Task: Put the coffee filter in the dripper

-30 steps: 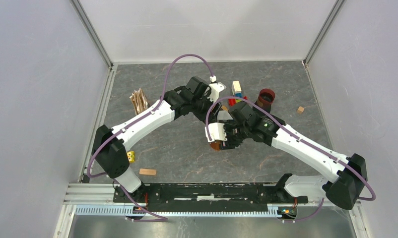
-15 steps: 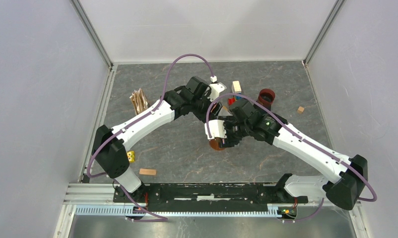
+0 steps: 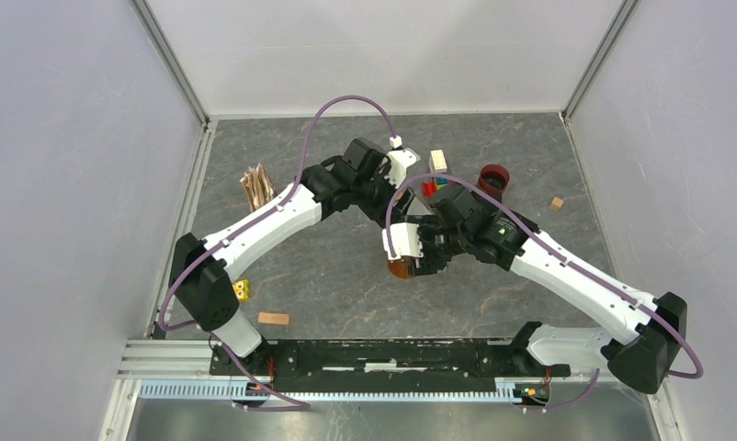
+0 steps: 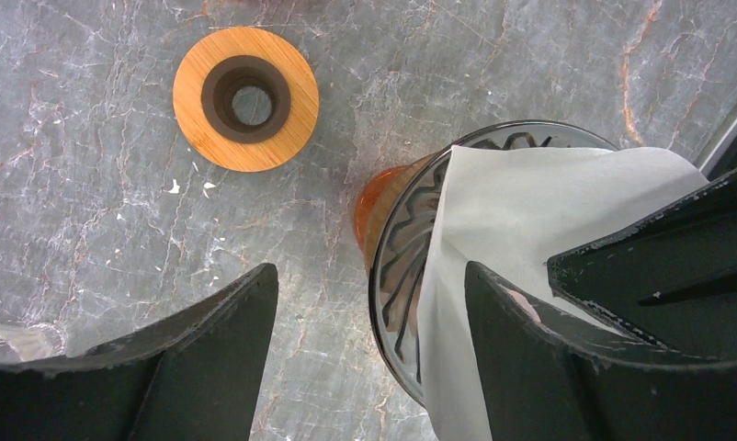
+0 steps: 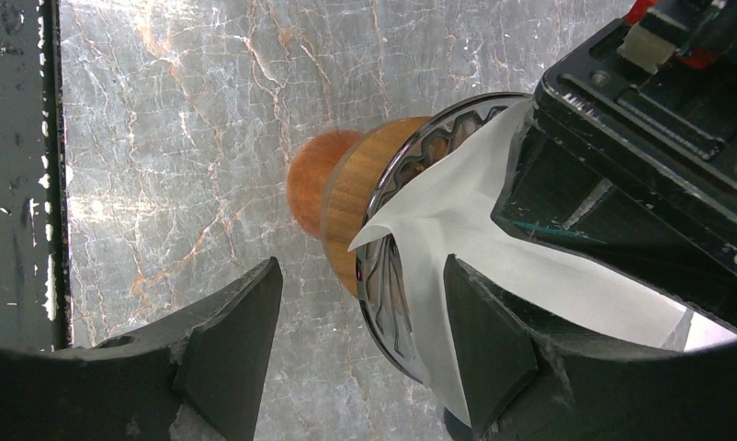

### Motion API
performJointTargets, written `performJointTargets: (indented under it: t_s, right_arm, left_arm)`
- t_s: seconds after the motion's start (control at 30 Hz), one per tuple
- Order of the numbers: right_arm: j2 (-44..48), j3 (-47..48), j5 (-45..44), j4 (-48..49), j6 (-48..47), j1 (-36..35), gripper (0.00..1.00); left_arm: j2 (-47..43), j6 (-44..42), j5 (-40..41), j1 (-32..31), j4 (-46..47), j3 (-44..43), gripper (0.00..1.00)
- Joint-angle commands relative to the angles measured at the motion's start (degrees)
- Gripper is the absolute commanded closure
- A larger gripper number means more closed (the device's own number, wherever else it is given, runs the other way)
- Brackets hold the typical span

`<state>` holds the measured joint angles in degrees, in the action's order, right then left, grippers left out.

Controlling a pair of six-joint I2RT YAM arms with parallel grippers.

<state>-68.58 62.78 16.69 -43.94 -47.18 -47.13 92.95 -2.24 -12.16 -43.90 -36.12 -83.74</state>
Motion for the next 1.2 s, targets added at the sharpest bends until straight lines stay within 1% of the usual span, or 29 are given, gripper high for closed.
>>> performJointTargets:
  t_s: [0.0, 0.2, 0.33, 0.4, 0.63, 0.93, 1.17]
  right_arm:
    - [1.45, 2.72, 1.05, 0.02, 0.64, -0.16, 0.28]
    - [1.8, 4.23, 2.37, -0.41, 0.99, 0.02, 0.27]
    - [1.87, 5.24, 4.0, -0.43, 1.56, 0.53, 0.27]
    - [1.78, 5.44, 4.17, -0.53, 1.61, 0.76, 0.27]
    - [1.89, 4.78, 3.96, -0.79, 1.22, 1.74, 0.26]
    - [0.54, 1.59, 4.51, -0.35, 0.52, 1.87, 0.26]
    - [-1.44, -0.57, 5.54, 0.67, -0.48, 1.88, 0.26]
  left_arm:
    - [-3.27, -1.72, -1.3, -0.28, 1.06, -2.55, 0.18]
    - [-6.07, -3.08, -1.45, -0.14, 2.29, -2.3, 0.1]
    - [-9.05, -4.31, -1.7, -0.09, 4.88, -0.12, 0.02]
    - [-10.45, -4.67, -1.65, -0.13, 5.91, 1.01, 0.01]
    - [-11.41, -5.41, 0.11, 0.13, 5.62, 2.28, 0.0]
    - [-7.06, -5.34, 2.99, 0.17, 6.37, 4.37, 0.01]
    - [-4.84, -5.35, 3.24, 0.13, 6.85, 5.22, 0.02]
